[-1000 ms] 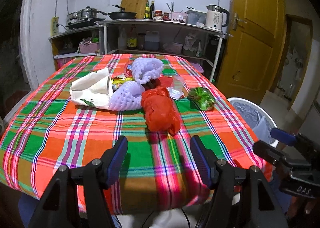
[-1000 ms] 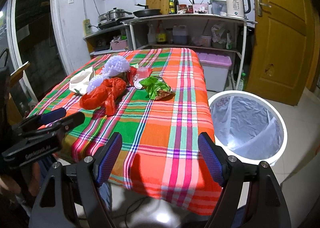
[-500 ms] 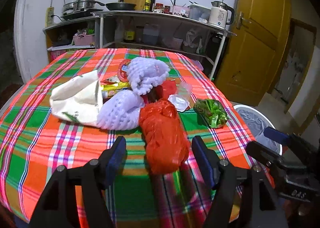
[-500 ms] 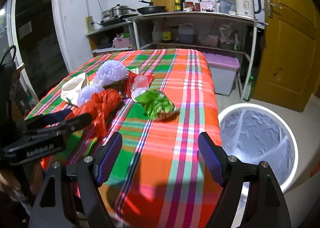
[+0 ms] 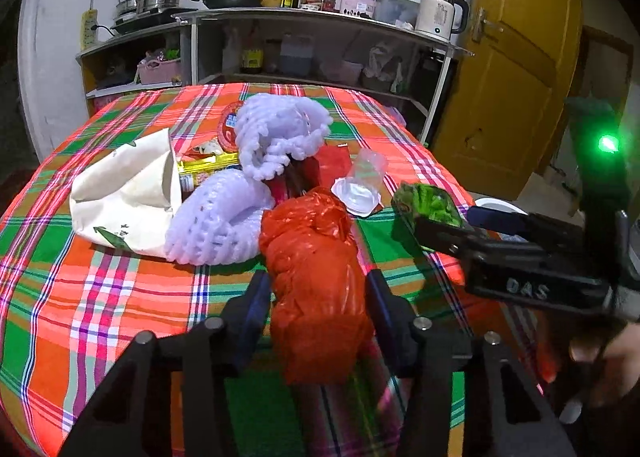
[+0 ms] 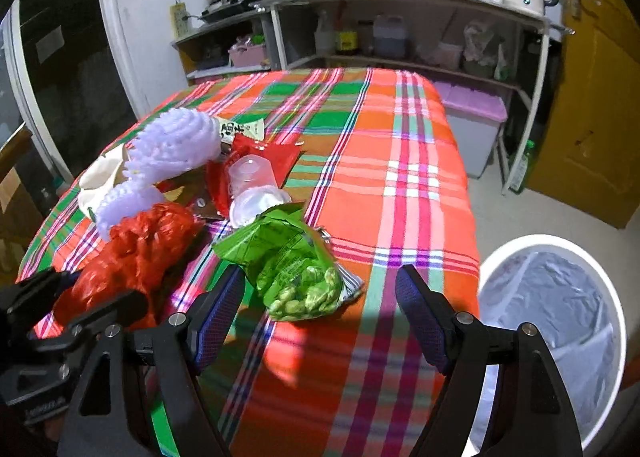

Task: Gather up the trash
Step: 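Grasp the red plastic bag with the left gripper while the right gripper grasps the green snack bag, then carry both bags over the trash bin and open both grippers to drop them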

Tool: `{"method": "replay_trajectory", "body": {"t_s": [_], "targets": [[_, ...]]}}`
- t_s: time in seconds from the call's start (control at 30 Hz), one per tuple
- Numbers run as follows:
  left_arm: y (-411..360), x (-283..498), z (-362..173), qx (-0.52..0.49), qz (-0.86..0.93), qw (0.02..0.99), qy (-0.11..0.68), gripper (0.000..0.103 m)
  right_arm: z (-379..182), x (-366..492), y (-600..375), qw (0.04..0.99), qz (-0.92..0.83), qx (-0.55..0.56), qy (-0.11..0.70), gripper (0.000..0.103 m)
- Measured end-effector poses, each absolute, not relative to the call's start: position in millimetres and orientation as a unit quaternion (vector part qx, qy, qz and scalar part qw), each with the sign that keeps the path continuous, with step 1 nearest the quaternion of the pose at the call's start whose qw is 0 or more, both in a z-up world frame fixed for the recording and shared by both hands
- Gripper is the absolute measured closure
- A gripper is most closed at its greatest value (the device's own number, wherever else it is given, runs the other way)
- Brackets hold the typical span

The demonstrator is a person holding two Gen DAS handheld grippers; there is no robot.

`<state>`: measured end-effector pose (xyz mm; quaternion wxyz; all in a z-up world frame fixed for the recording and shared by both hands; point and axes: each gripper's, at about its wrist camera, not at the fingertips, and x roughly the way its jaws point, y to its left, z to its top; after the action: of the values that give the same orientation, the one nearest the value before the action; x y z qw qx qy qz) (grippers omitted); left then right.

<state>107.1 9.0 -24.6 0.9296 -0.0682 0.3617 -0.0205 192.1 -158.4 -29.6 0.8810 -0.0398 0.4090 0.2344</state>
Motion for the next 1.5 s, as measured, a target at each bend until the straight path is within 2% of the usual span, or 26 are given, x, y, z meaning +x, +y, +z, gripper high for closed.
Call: {"method": "replay_trajectory", "body": {"t_s": [0.07, 0.13, 0.17, 0.23, 0.27, 0.3, 1.07, 1.5], "targets": [[7.2, 107.7, -26.0, -0.064, -0.017, 0.929, 0.363, 0.055, -33.9, 201.1, -157.5, 0.873, 0.235, -0.034, 0.425, 0.026], [7.3, 108.7, -26.5, -0.065, -0.016, 0.929, 0.364, 0.056, -35.7, 204.2, -156.1, 0.870, 0.235, -0.036, 0.431, 0.038], [7.6, 109.5, -26.5, -0.064, -0.015, 0.929, 0.364, 0.056, -35.1, 204.2, -155.6, 0.872, 0.231, -0.041, 0.430, 0.048], [7.5, 110.5, -27.1, -0.060, -0.011, 0.929, 0.366, 0.058, -34.7, 206.0, -156.8, 0.872, 0.229, -0.039, 0.430, 0.052], [7.2, 110.7, -27.0, -0.059, -0.011, 0.929, 0.366, 0.058, -34.7, 206.4, -157.6, 0.873, 0.228, -0.037, 0.430, 0.062], [6.7, 110.9, -26.8, -0.059, -0.010, 0.929, 0.366, 0.058, -34.4, 206.5, -158.3, 0.872, 0.231, -0.034, 0.429, 0.065], [-5.3, 85.7, -0.9, -0.044, -0.013, 0.940, 0.339, 0.064, -8.2, 150.3, -195.7, 0.889, 0.216, 0.006, 0.403, 0.065], [-52.8, 94.6, 13.8, -0.020, -0.066, 0.942, 0.328, 0.064, 2.1, 132.4, -262.4, 0.905, 0.166, 0.044, 0.388, 0.065]]}}
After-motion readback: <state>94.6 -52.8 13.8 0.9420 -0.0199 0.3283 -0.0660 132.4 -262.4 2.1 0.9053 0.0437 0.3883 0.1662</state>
